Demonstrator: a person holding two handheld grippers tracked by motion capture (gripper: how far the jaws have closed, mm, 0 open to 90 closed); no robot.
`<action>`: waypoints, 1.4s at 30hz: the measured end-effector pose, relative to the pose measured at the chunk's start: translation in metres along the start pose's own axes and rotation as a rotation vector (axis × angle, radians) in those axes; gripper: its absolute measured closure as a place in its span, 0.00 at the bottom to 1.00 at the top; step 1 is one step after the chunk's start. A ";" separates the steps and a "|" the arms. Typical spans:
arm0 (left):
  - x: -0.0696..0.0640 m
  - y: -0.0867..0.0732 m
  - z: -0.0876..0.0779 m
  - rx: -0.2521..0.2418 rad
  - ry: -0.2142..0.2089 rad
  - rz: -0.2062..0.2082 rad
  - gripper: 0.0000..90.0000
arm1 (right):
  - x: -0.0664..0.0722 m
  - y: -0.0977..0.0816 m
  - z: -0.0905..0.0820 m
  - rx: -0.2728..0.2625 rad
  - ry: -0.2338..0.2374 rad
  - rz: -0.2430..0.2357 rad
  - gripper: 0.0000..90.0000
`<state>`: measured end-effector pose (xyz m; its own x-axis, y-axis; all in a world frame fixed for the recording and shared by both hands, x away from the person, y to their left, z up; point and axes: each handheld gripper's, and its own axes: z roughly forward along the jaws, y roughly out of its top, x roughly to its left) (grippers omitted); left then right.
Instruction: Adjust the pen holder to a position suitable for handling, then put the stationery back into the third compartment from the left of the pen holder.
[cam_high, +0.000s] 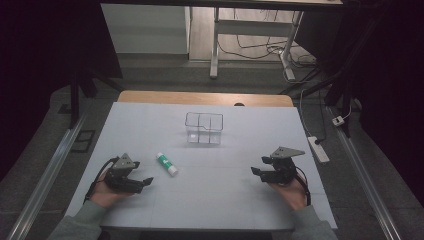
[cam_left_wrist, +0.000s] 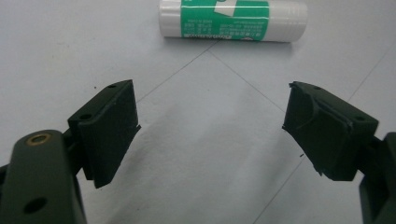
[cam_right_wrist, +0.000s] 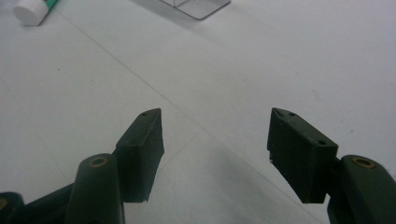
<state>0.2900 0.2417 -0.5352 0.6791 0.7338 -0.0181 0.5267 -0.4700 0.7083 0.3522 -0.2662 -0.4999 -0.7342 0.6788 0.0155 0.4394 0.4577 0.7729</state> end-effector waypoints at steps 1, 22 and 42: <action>-0.001 0.001 -0.001 -0.002 0.004 0.013 0.20 | 0.001 -0.001 0.000 0.004 0.003 0.000 0.39; -0.007 0.068 -0.012 -0.017 -0.088 0.338 0.24 | 0.000 -0.020 -0.023 -0.024 0.011 0.017 0.38; -0.016 0.105 0.002 0.082 -0.256 0.627 0.25 | -0.001 -0.020 -0.019 -0.008 0.000 0.011 0.38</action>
<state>0.3354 0.1792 -0.4623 0.9629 0.1761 0.2043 0.0246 -0.8116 0.5837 0.3340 -0.2873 -0.5032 -0.7293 0.6837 0.0244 0.4433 0.4451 0.7780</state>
